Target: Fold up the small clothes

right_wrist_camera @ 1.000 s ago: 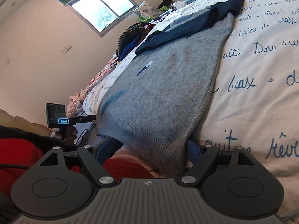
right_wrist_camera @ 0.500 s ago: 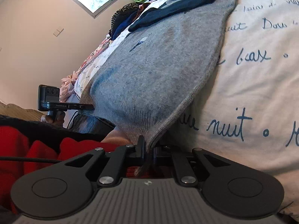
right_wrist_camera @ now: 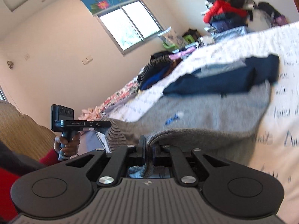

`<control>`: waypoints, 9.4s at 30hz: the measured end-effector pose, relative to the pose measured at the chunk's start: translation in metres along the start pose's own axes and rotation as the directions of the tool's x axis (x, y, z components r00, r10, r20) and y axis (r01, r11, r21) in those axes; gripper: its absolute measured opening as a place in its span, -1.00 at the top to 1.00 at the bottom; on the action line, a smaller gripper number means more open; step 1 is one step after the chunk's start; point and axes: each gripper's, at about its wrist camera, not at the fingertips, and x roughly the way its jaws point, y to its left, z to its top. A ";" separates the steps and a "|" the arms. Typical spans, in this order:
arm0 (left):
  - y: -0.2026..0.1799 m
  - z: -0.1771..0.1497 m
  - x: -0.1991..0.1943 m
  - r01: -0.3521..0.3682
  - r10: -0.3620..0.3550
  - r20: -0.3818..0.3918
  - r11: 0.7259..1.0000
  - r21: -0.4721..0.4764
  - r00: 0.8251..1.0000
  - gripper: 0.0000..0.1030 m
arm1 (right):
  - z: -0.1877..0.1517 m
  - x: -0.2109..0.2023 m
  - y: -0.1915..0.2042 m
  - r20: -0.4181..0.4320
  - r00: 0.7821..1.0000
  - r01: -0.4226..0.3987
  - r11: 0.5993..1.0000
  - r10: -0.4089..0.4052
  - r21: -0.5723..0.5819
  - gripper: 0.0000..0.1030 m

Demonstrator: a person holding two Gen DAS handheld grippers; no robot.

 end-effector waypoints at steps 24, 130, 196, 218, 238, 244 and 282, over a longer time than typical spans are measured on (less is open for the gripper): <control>0.005 0.118 0.058 -0.123 0.166 0.302 0.980 -0.156 0.939 0.88 | 0.088 0.028 -0.090 0.278 0.896 0.314 0.937 -0.345 0.152 0.87; 0.055 0.174 0.177 -0.342 0.401 0.156 0.888 -0.306 0.903 0.91 | 0.147 0.178 -0.226 -0.014 0.840 0.541 0.840 -0.542 -0.041 0.88; 0.092 0.119 0.191 -0.491 0.485 -0.073 0.863 -0.118 0.871 -0.28 | 0.111 0.126 -0.145 0.043 0.804 0.594 0.796 -0.594 -0.117 -0.12; 0.093 0.074 0.154 -0.489 0.486 -0.094 0.872 -0.007 0.869 0.87 | 0.053 0.097 -0.141 -0.112 0.764 0.636 0.771 -0.636 -0.036 0.86; 0.038 0.066 0.218 -0.571 0.586 -0.079 0.807 0.153 0.807 -0.53 | 0.049 0.153 -0.100 -0.082 0.765 0.624 0.767 -0.639 -0.151 0.69; 0.018 0.071 0.215 -0.633 0.642 -0.005 0.758 0.157 0.767 -0.70 | 0.062 0.153 -0.094 -0.004 0.766 0.636 0.758 -0.643 -0.144 -0.28; 0.004 0.095 0.234 -0.802 0.806 0.097 0.553 0.224 0.583 -0.78 | 0.063 0.220 -0.032 0.027 0.810 0.554 0.748 -0.586 -0.367 -0.32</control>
